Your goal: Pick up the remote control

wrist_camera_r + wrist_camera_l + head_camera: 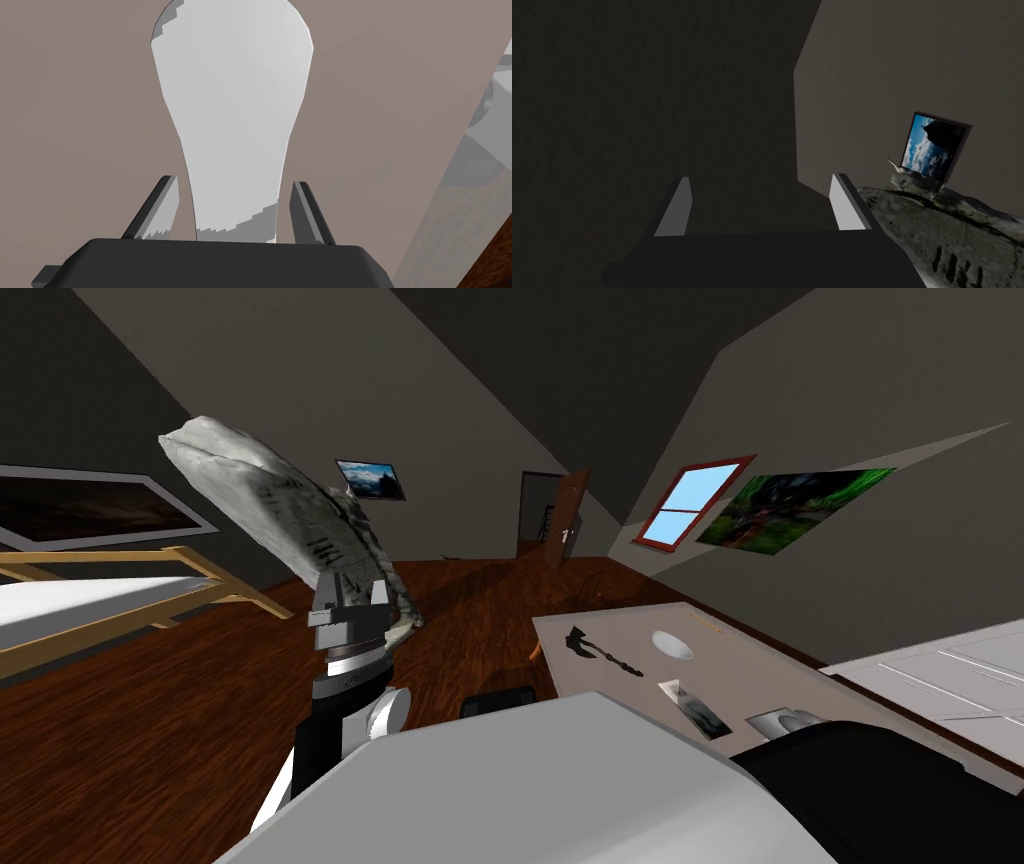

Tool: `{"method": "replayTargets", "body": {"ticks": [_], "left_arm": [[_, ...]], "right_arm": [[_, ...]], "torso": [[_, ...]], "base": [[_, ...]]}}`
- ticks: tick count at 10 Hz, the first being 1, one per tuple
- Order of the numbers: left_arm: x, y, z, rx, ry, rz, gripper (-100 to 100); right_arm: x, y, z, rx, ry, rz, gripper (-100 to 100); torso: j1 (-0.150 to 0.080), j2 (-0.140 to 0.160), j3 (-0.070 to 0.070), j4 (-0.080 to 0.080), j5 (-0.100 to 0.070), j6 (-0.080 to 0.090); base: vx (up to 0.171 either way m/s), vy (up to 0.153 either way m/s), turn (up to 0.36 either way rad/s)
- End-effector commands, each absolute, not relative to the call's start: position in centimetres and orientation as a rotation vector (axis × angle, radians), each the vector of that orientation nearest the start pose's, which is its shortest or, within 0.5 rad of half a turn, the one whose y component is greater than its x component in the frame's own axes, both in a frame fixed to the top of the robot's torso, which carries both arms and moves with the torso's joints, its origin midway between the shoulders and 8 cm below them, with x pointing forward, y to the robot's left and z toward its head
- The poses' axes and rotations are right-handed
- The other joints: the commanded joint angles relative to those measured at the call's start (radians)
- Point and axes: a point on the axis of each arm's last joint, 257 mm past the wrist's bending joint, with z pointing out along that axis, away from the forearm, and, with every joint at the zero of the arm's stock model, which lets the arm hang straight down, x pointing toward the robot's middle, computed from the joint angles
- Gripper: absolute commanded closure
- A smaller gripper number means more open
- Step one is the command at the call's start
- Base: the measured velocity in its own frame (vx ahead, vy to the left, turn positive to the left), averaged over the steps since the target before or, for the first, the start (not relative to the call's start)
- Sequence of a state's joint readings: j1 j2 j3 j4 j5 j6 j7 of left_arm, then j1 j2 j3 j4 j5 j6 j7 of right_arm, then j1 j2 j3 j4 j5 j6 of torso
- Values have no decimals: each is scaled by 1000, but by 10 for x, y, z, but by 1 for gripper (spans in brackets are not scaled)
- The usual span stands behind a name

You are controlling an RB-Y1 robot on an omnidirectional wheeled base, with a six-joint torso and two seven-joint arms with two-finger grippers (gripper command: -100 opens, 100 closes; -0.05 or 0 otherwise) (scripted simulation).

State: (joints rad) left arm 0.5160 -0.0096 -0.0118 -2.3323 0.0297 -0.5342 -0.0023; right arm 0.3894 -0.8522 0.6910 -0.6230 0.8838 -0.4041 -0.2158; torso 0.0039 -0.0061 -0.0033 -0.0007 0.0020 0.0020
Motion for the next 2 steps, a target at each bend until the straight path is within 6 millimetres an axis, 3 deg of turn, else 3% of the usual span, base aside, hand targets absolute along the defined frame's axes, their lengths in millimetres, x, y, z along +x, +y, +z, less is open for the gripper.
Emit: {"method": "replayTargets", "body": {"ticks": [1, 2], "left_arm": [[326, 279, 49, -625, 534, -1340, 0], [326, 279, 49, -624, 534, -1340, 0]], "right_arm": [[-70, -540, -590, 94, 3121, -22, 100], [-69, -540, -590, 92, 3120, -19, 0]], "torso": [[0, 0, 0, 0, 0, 0], [-2, 2, 1, 0, -1, 0]], "base": [[35, 36, 1], [7, 7, 1]]}}
